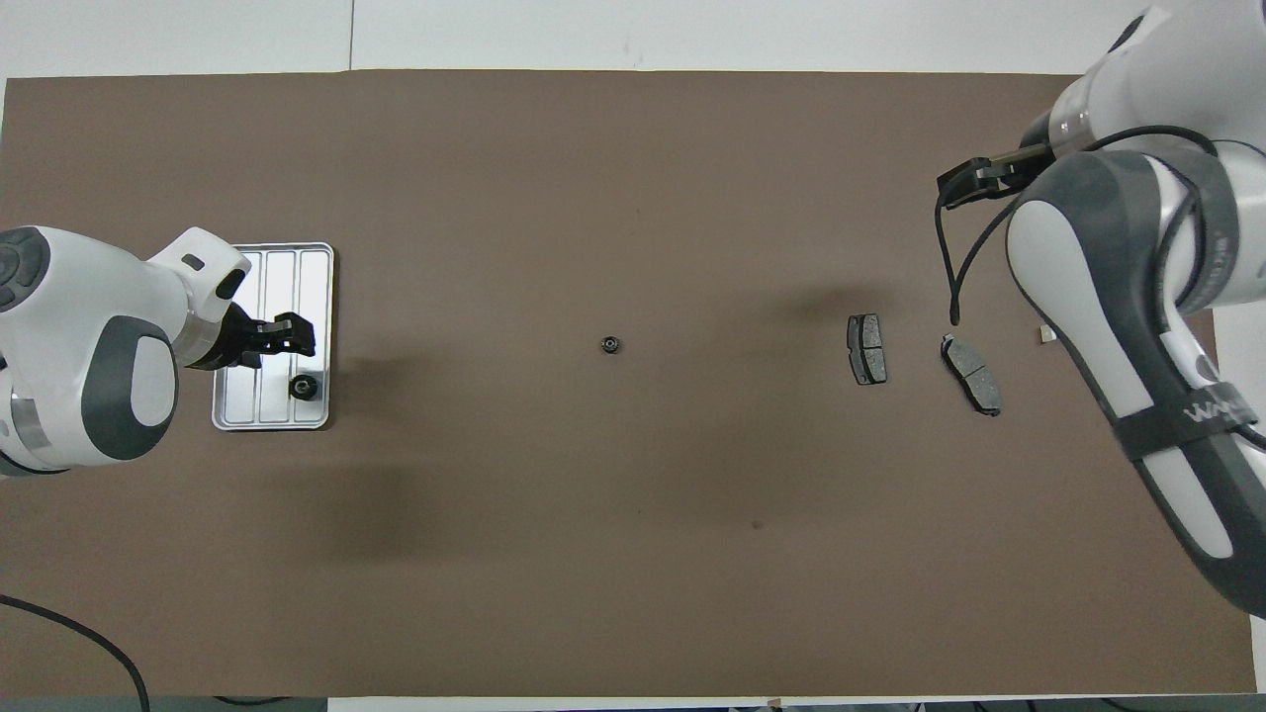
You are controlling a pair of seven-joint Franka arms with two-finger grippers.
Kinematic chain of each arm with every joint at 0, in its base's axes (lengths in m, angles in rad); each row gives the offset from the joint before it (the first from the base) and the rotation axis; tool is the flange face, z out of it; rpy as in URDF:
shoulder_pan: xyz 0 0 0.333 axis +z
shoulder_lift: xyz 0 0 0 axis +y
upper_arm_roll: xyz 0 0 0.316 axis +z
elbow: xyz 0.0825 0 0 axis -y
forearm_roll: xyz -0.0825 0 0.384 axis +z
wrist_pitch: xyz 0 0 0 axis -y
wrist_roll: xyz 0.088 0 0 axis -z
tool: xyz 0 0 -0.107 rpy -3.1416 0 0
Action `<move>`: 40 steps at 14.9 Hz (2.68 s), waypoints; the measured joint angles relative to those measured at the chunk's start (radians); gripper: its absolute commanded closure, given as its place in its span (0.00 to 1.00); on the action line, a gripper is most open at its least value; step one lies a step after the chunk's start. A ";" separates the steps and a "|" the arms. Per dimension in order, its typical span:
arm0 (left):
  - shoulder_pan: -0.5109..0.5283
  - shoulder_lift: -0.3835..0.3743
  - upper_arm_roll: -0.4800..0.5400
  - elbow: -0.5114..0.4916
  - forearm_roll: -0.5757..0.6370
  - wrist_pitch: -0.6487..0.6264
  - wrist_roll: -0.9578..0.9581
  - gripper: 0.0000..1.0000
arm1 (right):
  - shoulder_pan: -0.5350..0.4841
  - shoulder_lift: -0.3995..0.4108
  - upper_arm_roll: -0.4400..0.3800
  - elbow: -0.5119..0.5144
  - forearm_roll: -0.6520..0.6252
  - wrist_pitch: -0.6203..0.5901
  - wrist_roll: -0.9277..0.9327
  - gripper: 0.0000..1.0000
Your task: Pick bearing gear from pile to tray
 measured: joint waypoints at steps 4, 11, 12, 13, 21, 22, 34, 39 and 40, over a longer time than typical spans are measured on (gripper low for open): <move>-0.115 0.007 -0.014 0.042 -0.001 0.000 -0.222 0.29 | -0.050 -0.091 0.000 -0.014 0.000 -0.184 0.019 0.00; -0.336 0.068 -0.018 0.178 -0.001 -0.011 -0.591 0.30 | -0.097 -0.252 0.006 -0.139 0.001 -0.220 0.020 0.00; -0.374 0.098 -0.018 0.227 -0.001 -0.035 -0.645 0.30 | -0.095 -0.268 0.010 -0.152 0.003 -0.213 0.021 0.00; -0.411 0.139 -0.018 0.290 -0.001 -0.064 -0.701 0.30 | -0.090 -0.286 0.016 -0.168 0.006 -0.198 0.024 0.00; -0.571 0.390 0.011 0.551 0.018 -0.143 -0.837 0.30 | -0.026 -0.327 0.019 -0.197 0.008 -0.143 0.036 0.00; -0.571 0.403 0.012 0.552 0.018 -0.144 -0.837 0.30 | -0.014 -0.328 0.010 -0.196 0.008 -0.140 0.036 0.00; -0.600 0.429 0.011 0.545 0.018 -0.111 -0.886 0.33 | 0.033 -0.335 -0.115 -0.183 0.009 -0.131 0.037 0.00; -0.610 0.436 0.011 0.524 0.017 -0.101 -0.897 0.37 | 0.035 -0.336 -0.116 -0.183 0.009 -0.131 0.037 0.00; -0.610 0.436 0.011 0.522 0.017 -0.096 -0.898 0.38 | 0.035 -0.336 -0.116 -0.183 0.009 -0.131 0.037 0.00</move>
